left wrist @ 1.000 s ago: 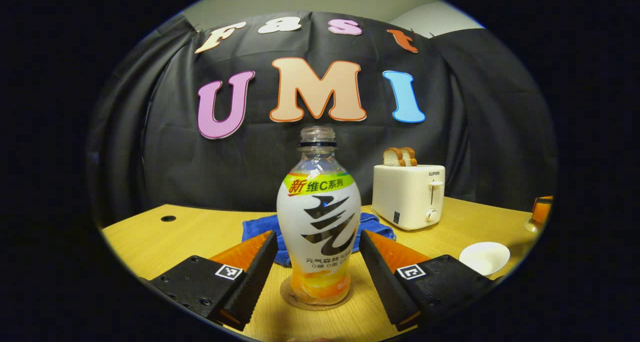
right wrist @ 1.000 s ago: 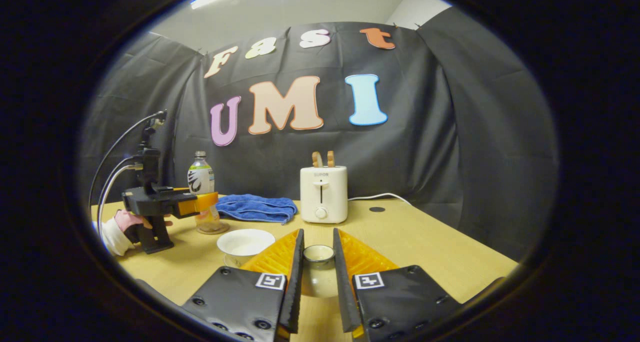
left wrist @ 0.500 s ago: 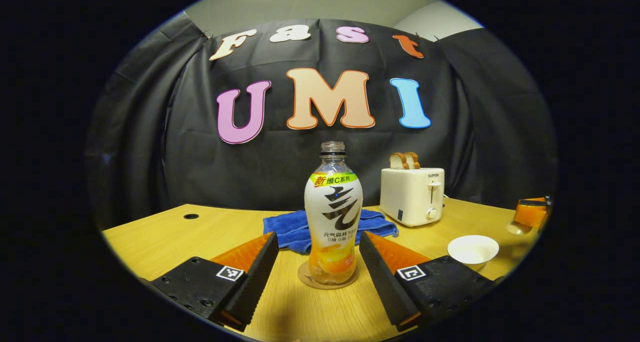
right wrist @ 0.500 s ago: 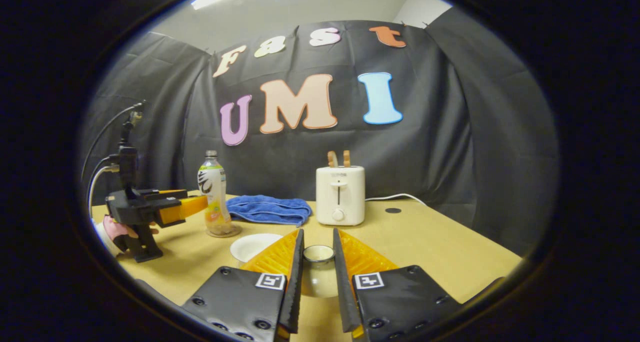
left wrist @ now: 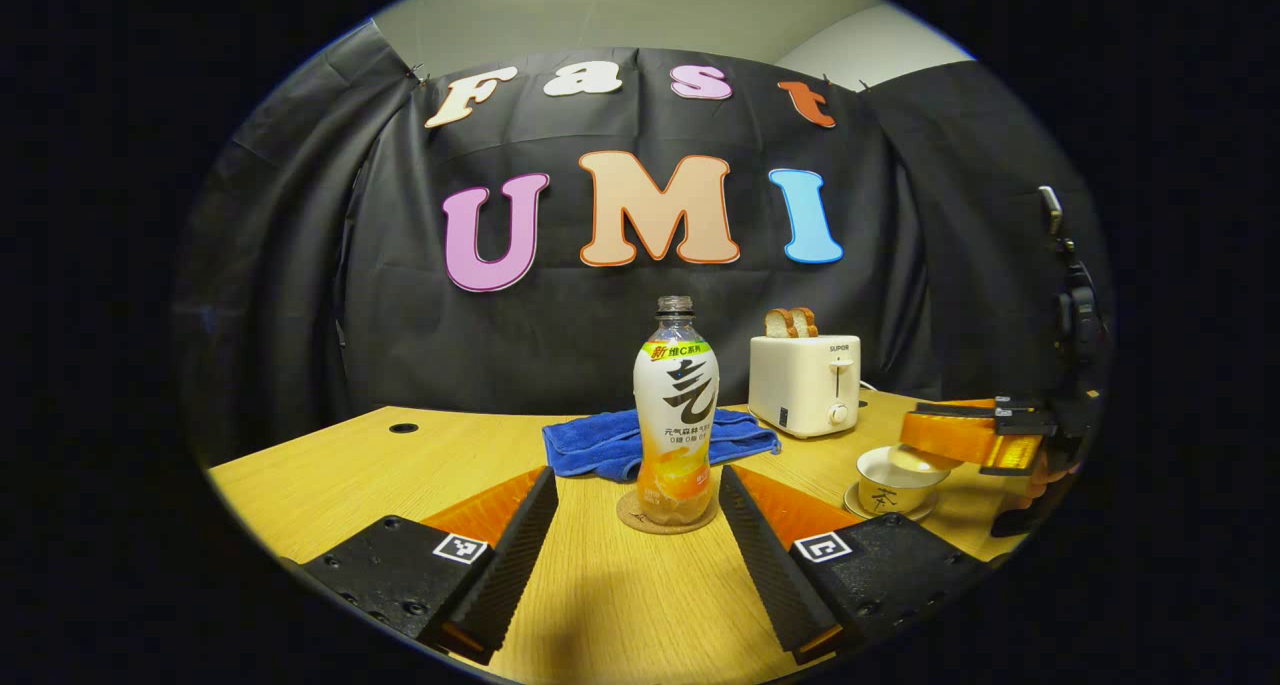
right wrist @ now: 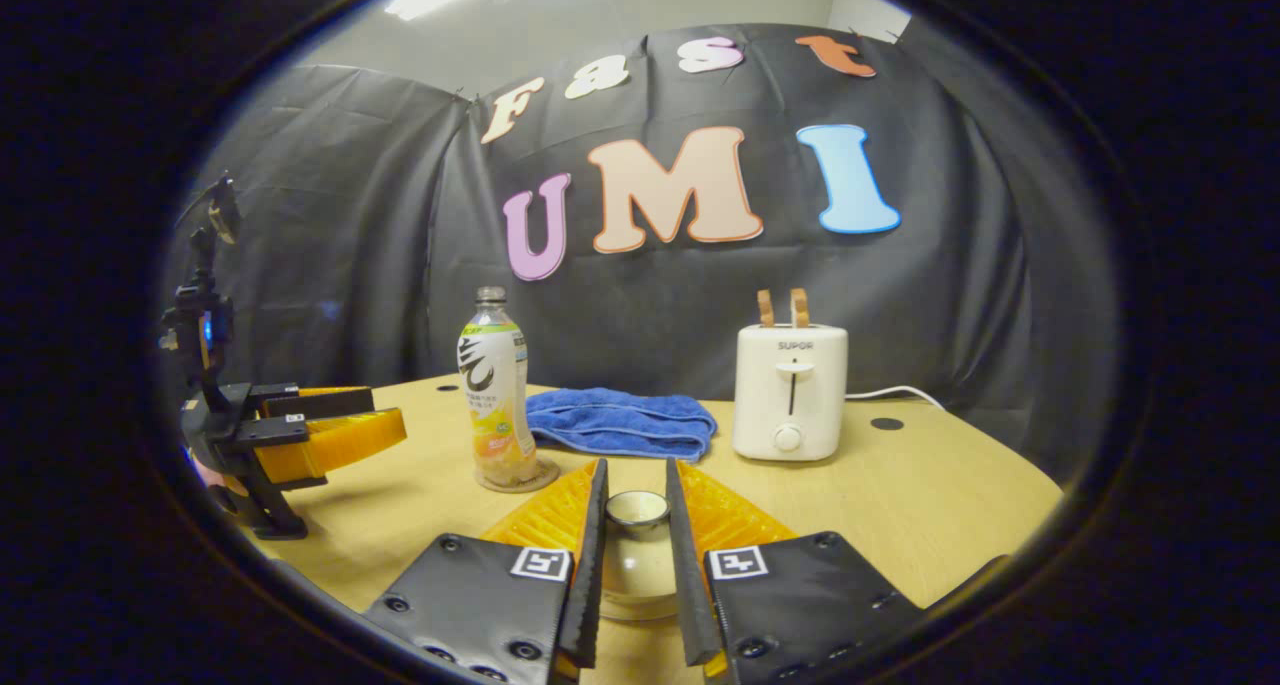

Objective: Open the teacup lid with one hand, grasp the water bottle and pour water into the teacup with the other hand; after pouring, place the water bottle on the coaster and then close the teacup lid.

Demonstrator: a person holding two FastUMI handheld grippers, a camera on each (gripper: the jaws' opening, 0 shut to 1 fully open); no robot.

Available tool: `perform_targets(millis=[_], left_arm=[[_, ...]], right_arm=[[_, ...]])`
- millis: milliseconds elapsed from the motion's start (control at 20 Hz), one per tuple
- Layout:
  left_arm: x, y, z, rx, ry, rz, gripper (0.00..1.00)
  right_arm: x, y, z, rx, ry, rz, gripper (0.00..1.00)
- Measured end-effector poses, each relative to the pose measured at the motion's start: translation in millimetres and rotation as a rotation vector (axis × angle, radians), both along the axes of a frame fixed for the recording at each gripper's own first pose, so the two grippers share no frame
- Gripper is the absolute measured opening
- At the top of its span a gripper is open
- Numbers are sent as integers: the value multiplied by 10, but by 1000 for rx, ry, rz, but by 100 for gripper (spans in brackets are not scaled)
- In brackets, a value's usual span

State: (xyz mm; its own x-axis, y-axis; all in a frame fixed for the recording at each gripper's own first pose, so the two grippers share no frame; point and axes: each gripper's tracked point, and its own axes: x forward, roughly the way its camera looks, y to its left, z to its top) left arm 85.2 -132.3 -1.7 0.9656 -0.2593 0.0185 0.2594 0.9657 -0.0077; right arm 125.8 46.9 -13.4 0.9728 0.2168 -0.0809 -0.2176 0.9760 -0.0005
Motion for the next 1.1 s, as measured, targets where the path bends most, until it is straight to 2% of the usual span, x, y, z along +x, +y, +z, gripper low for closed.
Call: perform_targets(millis=[350,550,650,750,1000,1100], left_arm=[[-31,-4,8,1,4,-13,95],[-53,0,2,1,4,-13,95],[-36,-4,5,1,4,-12,95],[-33,-11,12,1,4,-12,95],[-38,17,4,1,6,-1,95],[-40,40,1,2,7,8,96]], right_arm=[[87,24,-118,-23,81,2,36],[83,49,-123,-24,84,20,36],[74,53,-128,-21,85,24,39],[57,78,-106,-29,73,37,57],[-45,2,-52,-13,43,-18,100],[-144,-41,-21,-11,21,-45,100]])
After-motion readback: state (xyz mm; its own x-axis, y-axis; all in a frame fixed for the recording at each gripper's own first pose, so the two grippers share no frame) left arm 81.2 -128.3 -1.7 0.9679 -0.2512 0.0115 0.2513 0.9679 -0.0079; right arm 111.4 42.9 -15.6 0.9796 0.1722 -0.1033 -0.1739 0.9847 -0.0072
